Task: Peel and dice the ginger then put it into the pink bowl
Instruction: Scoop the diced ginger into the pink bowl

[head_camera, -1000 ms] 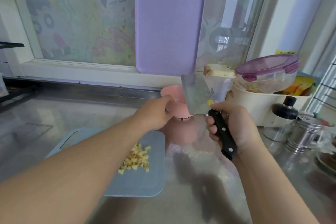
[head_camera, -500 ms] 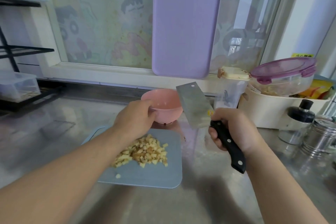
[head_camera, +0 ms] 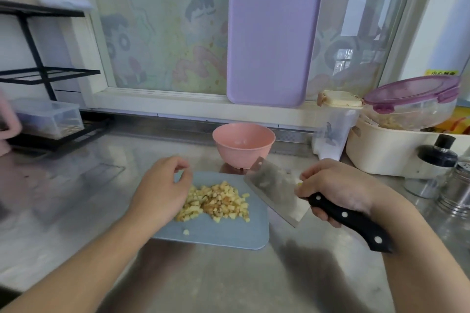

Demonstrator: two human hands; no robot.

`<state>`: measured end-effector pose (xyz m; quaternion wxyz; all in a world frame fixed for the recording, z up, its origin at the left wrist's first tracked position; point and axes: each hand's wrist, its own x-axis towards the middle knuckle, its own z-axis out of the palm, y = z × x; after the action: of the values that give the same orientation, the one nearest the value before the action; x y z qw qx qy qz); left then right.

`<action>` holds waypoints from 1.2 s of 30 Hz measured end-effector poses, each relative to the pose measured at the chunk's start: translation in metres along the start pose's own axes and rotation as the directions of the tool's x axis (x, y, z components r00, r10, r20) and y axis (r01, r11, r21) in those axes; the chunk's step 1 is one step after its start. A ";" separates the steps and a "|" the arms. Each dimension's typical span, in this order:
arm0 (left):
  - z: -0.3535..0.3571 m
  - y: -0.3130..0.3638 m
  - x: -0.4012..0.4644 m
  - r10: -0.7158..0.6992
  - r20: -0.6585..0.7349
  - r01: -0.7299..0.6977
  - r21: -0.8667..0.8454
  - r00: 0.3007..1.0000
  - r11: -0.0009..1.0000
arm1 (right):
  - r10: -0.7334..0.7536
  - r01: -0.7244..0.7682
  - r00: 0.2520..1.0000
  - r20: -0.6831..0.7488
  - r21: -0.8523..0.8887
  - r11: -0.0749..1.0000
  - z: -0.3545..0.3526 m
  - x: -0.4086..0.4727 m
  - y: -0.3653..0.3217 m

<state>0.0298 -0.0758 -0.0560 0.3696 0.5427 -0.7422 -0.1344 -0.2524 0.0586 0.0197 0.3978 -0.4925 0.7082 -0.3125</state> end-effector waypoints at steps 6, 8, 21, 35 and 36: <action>0.007 0.000 -0.030 -0.091 0.259 0.072 0.080 0.962 0.994 | 0.099 -0.100 0.995 -0.032 -0.053 0.994 0.009 0.012 0.009; 0.008 0.003 -0.033 -0.120 0.299 0.085 0.129 0.947 0.988 | 0.121 -0.122 0.993 -0.009 -0.084 0.989 0.010 0.016 0.011; 0.019 0.017 -0.033 -0.080 0.354 0.006 0.205 0.932 0.979 | 0.214 -0.204 0.975 0.067 -0.126 0.971 0.037 0.028 0.015; 0.041 0.035 -0.032 -0.013 0.314 -0.023 0.110 0.949 0.994 | 0.122 -0.115 0.989 0.089 -0.081 0.990 0.081 0.027 0.003; 0.043 0.036 -0.032 -0.010 0.308 -0.025 0.108 0.951 0.994 | 0.114 -0.109 0.989 0.089 -0.066 0.992 0.084 0.027 0.002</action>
<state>-0.0211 -0.0418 -0.0770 0.2192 0.5317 -0.7992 -0.1749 -0.1855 0.0296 -0.0299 0.4321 -0.4780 0.7245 -0.2448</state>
